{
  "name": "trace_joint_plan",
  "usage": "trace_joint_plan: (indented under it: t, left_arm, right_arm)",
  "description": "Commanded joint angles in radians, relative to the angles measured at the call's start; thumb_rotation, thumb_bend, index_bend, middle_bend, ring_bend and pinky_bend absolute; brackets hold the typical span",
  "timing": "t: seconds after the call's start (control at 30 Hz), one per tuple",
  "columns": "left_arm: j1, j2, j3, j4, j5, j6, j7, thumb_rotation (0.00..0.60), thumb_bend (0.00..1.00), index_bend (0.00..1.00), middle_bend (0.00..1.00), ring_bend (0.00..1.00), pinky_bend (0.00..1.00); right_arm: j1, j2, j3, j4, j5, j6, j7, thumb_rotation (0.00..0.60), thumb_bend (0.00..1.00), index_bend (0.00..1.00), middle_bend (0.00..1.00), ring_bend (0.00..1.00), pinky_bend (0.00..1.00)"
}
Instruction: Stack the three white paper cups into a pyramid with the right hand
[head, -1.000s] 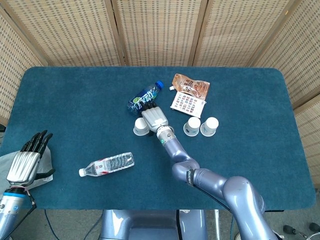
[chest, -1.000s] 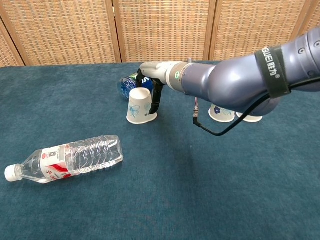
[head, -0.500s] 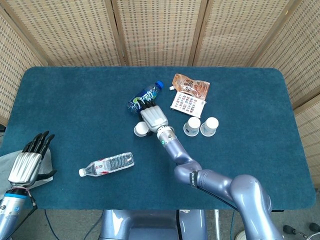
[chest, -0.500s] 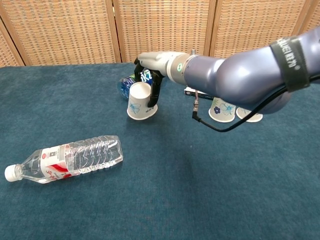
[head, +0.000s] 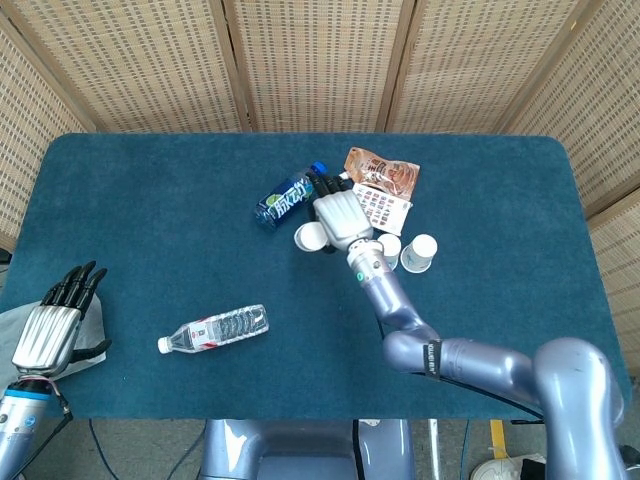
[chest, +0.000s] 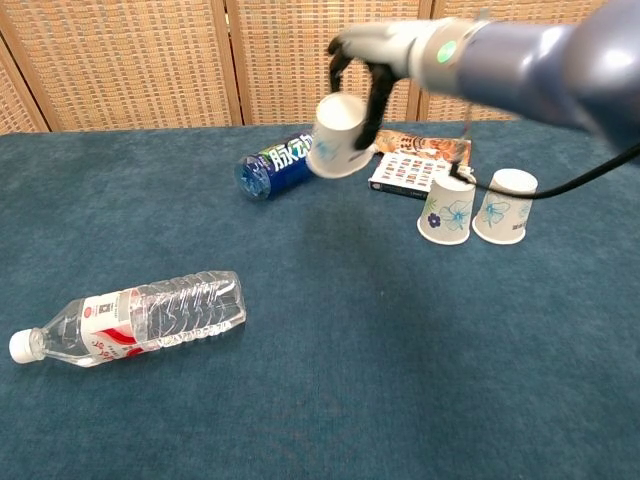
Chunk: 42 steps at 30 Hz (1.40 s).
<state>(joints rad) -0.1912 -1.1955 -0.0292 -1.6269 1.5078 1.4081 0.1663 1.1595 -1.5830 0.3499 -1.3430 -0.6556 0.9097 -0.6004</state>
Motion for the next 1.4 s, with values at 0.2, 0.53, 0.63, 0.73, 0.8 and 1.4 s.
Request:
trace_joint_plan:
  t: [0.2,0.53,0.63,0.73,0.8,1.4]
  left_arm:
    - [0.004,0.0,0.012,-0.01,0.034,0.018,0.012,0.6,0.11,0.03,0.0,0.0,0.16]
    - [0.005,-0.01,0.03,-0.02,0.082,0.027,0.04,0.6,0.11,0.03,0.0,0.0,0.16]
    - [0.006,-0.011,0.03,-0.023,0.088,0.034,0.045,0.6,0.11,0.03,0.0,0.0,0.16]
    - [0.007,-0.012,0.03,-0.025,0.092,0.037,0.048,0.6,0.11,0.03,0.0,0.0,0.16]
    - [0.009,-0.012,0.03,-0.026,0.095,0.041,0.051,0.6,0.11,0.03,0.0,0.0,0.16]
    - [0.013,-0.02,0.022,-0.018,0.086,0.047,0.056,0.6,0.11,0.03,0.0,0.0,0.16]
  right_arm:
    - [-0.105,0.184,-0.03,-0.18,0.041,0.116,-0.05,0.6,0.17,0.53,0.01,0.0,0.15]
    - [-0.194,0.292,-0.084,-0.252,0.111,0.113,-0.029,0.6,0.17,0.53,0.01,0.0,0.15]
    - [-0.204,0.298,-0.086,-0.251,0.11,0.103,-0.008,0.6,0.17,0.53,0.01,0.0,0.15]
    - [-0.206,0.296,-0.089,-0.243,0.106,0.094,0.001,0.6,0.17,0.53,0.01,0.0,0.15]
    - [-0.207,0.294,-0.09,-0.237,0.108,0.085,0.008,0.6,0.17,0.53,0.01,0.0,0.15]
    - [-0.176,0.222,-0.113,-0.114,0.111,0.024,0.014,0.6,0.17,0.52,0.0,0.0,0.15]
